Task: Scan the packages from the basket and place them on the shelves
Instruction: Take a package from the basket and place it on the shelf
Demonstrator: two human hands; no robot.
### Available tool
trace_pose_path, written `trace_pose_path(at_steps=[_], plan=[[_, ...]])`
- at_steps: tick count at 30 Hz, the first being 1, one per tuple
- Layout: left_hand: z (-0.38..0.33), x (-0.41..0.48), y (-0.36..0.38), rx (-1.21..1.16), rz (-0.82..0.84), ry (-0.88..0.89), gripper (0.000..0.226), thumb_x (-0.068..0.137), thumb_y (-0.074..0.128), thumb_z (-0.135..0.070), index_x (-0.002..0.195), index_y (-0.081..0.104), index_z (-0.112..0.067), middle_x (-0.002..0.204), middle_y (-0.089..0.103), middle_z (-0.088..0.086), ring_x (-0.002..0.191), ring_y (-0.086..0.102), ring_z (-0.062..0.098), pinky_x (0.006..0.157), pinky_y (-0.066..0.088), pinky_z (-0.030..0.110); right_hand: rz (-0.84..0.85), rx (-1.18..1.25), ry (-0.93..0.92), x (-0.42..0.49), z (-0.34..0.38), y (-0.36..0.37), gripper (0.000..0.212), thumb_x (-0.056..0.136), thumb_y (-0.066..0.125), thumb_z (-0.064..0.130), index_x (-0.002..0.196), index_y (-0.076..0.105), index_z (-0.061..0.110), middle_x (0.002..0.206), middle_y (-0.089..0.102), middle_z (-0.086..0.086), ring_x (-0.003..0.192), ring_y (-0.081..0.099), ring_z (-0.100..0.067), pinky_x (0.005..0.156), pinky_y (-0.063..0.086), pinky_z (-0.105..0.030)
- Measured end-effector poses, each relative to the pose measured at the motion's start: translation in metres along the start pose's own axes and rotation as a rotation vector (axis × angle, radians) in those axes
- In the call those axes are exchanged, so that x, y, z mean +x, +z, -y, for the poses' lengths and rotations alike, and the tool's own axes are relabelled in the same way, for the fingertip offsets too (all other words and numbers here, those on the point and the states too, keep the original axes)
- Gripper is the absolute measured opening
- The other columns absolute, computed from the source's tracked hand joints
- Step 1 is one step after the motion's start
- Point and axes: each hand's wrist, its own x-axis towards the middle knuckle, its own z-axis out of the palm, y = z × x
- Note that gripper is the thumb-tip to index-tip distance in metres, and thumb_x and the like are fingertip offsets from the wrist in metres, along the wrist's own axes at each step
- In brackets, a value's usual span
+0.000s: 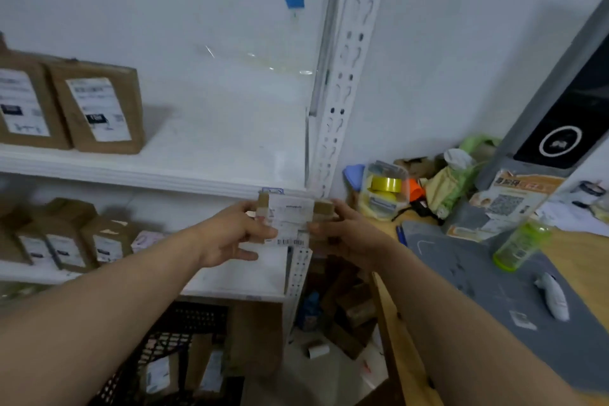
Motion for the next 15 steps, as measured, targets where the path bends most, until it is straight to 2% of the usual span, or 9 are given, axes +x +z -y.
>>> trace_pose_path(at_steps=[2, 4, 7, 9, 11, 12, 15], plan=[[-0.030, -0.016, -0.026, -0.003, -0.003, 0.097, 0.048, 0.081, 0.071, 0.013, 0.119, 0.059, -0.014, 0.110, 0.071, 0.009, 0.107, 0.068, 0.026, 0.092, 0.056, 0.049, 0.009, -0.018, -0.081, 0.007, 0.031, 0.025, 0.050, 0.085, 0.067, -0.012, 0.128, 0.053, 0.011, 0.126, 0.065, -0.018, 0.109, 0.070, -0.031, 0.090, 0.059, -0.047], [-0.062, -0.033, -0.050, 0.022, -0.054, 0.237, 0.049, 0.078, 0.069, 0.020, 0.116, 0.059, -0.009, 0.107, 0.069, 0.012, 0.102, 0.069, 0.029, 0.091, 0.058, 0.046, 0.019, -0.134, -0.177, 0.011, 0.064, 0.053, 0.048, 0.084, 0.065, -0.015, 0.123, 0.054, 0.011, 0.121, 0.067, -0.016, 0.109, 0.069, -0.031, 0.095, 0.057, -0.052], [-0.114, -0.065, -0.082, 0.127, -0.132, 0.452, 0.047, 0.074, 0.071, 0.021, 0.107, 0.062, -0.012, 0.103, 0.067, 0.010, 0.098, 0.066, 0.027, 0.088, 0.060, 0.042, -0.059, -0.324, -0.332, 0.008, 0.123, 0.094, 0.054, 0.078, 0.079, -0.002, 0.123, 0.054, 0.016, 0.119, 0.067, -0.020, 0.111, 0.067, -0.038, 0.103, 0.049, -0.058], [-0.147, -0.091, -0.102, 0.205, -0.160, 0.572, 0.048, 0.072, 0.077, 0.013, 0.107, 0.064, -0.017, 0.104, 0.069, 0.009, 0.098, 0.066, 0.025, 0.085, 0.061, 0.038, -0.120, -0.399, -0.462, 0.003, 0.162, 0.121, 0.057, 0.073, 0.085, 0.007, 0.120, 0.058, 0.024, 0.115, 0.070, -0.014, 0.106, 0.070, -0.033, 0.101, 0.052, -0.052], [-0.178, -0.118, -0.119, 0.271, -0.184, 0.691, 0.053, 0.063, 0.084, 0.000, 0.108, 0.066, -0.023, 0.103, 0.073, 0.004, 0.097, 0.068, 0.023, 0.083, 0.059, 0.035, -0.170, -0.462, -0.577, -0.004, 0.196, 0.146, 0.053, 0.076, 0.085, 0.007, 0.117, 0.061, 0.033, 0.110, 0.070, -0.009, 0.105, 0.068, -0.030, 0.098, 0.055, -0.047], [-0.192, -0.131, -0.126, 0.289, -0.190, 0.749, 0.056, 0.061, 0.084, -0.003, 0.111, 0.066, -0.024, 0.103, 0.073, 0.003, 0.097, 0.069, 0.022, 0.084, 0.058, 0.035, -0.188, -0.460, -0.620, -0.009, 0.210, 0.158, 0.051, 0.078, 0.083, 0.006, 0.116, 0.062, 0.033, 0.109, 0.071, -0.010, 0.105, 0.068, -0.030, 0.097, 0.056, -0.046], [-0.233, -0.163, -0.144, 0.254, -0.164, 0.871, 0.062, 0.075, 0.077, 0.011, 0.125, 0.058, -0.021, 0.112, 0.071, 0.004, 0.096, 0.072, 0.019, 0.081, 0.060, 0.029, -0.177, -0.337, -0.703, -0.020, 0.244, 0.187, 0.047, 0.079, 0.083, 0.011, 0.120, 0.064, 0.025, 0.112, 0.073, -0.009, 0.106, 0.070, -0.029, 0.100, 0.054, -0.049]])
